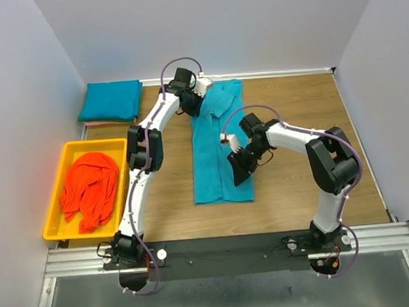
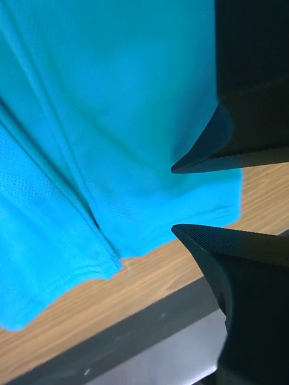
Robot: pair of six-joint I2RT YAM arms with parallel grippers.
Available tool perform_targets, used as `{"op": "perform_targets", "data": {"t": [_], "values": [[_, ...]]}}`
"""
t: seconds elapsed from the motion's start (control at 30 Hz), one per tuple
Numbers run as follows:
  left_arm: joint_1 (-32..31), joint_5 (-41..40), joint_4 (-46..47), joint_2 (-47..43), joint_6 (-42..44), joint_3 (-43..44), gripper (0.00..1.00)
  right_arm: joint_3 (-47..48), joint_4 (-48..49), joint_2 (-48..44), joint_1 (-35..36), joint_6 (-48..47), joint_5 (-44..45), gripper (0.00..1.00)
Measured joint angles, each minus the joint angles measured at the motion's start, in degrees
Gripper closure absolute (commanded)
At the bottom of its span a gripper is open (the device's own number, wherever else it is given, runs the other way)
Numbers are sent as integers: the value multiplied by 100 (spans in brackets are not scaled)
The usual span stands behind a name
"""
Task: Fold and stack the t-shirts
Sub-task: Fold the tshirt
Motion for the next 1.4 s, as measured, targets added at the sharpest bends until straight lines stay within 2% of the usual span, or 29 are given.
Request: {"op": "perform_targets", "data": {"t": [0.13, 0.37, 0.53, 0.8, 1.07, 1.27, 1.33, 1.4], "values": [[195, -4, 173, -330, 72, -592, 80, 424, 15, -17, -205, 160, -247, 52], [345, 345, 407, -1711, 42, -2133, 70, 1447, 44, 114, -1084, 330, -63, 53], [275, 848, 772, -2629, -118, -2942, 70, 2269, 264, 730, -1213, 507, 549, 59], [240, 1196, 1158, -2557, -404, -3884, 73, 3467, 584, 2039, -1213, 848, 1276, 65], [254, 1235, 1416, -2026, -608, -3880, 76, 4105, 756, 2601, -1213, 997, 1937, 66], [404, 1298, 1576, -1598, -750, -3283, 76, 4627, 966, 2957, -1213, 1014, 2277, 66], [463, 1298, 1578, -1432, -765, -3003, 76, 4695, 1051, 3014, -1213, 1019, 2337, 65], [514, 1300, 1550, -1281, -765, -2756, 73, 4695, 1091, 3023, -1213, 1038, 2361, 58]]}}
